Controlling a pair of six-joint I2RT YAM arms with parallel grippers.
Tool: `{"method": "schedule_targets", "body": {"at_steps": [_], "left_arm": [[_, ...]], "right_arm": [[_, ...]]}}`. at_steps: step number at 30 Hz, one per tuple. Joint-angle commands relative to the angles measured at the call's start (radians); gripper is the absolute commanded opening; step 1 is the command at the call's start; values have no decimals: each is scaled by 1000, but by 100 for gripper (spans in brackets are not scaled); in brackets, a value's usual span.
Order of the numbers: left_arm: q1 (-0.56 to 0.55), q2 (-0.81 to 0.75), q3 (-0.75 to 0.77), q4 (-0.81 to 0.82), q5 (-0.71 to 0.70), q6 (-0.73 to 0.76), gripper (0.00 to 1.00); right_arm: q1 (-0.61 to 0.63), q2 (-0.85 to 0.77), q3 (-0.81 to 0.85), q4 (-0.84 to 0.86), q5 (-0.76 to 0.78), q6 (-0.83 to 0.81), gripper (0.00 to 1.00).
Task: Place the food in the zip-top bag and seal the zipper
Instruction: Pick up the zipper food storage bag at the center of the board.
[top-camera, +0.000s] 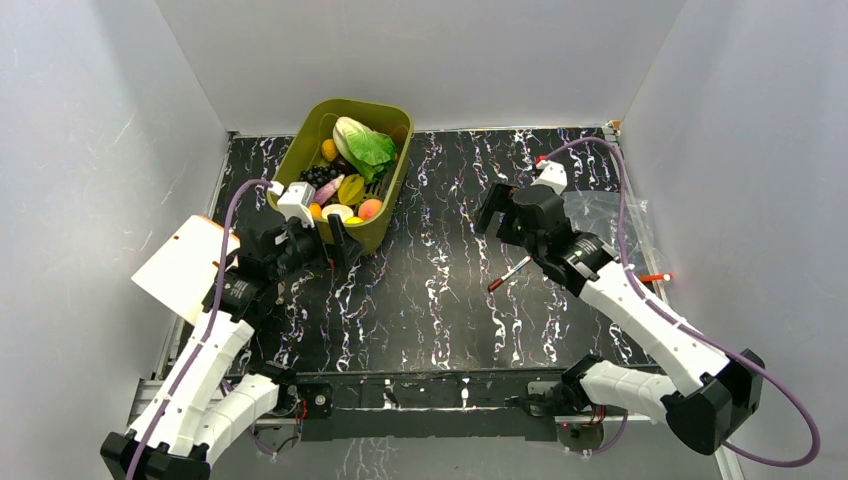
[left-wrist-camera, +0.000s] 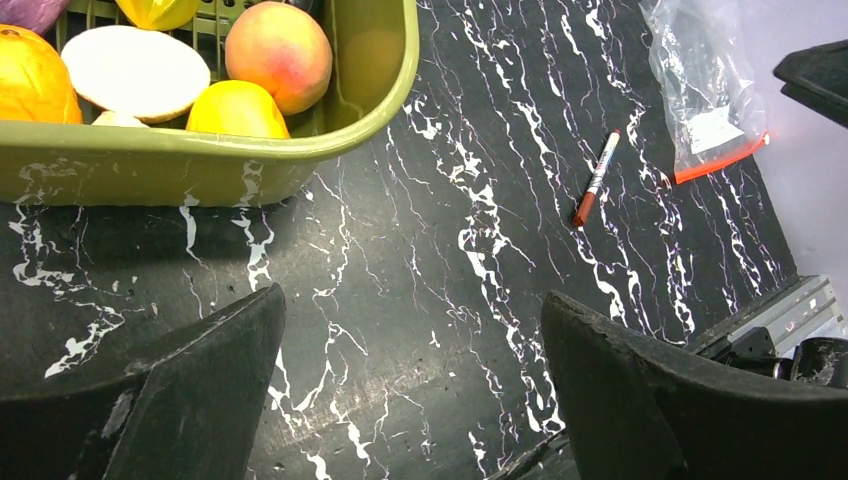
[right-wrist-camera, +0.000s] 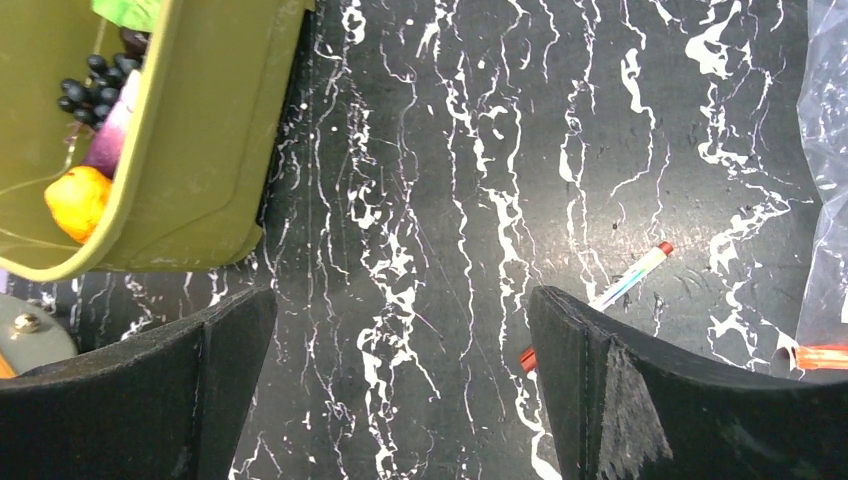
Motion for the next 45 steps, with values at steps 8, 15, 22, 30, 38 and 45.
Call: {"method": "schedule_targets", "body": {"at_steps": [8, 15, 22, 30, 38, 45], "left_arm": [[-4, 1, -43, 45, 5, 42, 98], [-4, -15, -53, 52, 5, 49, 98], [-7, -25, -54, 58, 40, 53, 98], [-6, -43, -57, 58, 40, 50, 98], [-6, -58, -57, 58, 39, 51, 98], [-5, -61, -58, 59, 38, 52, 98]], "right_arm": [[-27, 153, 83, -172, 264, 229, 95], [-149, 227, 53, -107, 311, 174, 74], [-300, 357, 31, 41, 452, -27, 60], [-341, 691, 178, -8, 599, -147, 52], [-349, 887, 266, -46, 717, -186, 54], [-370, 1019, 352, -138, 858, -175, 48]]}}
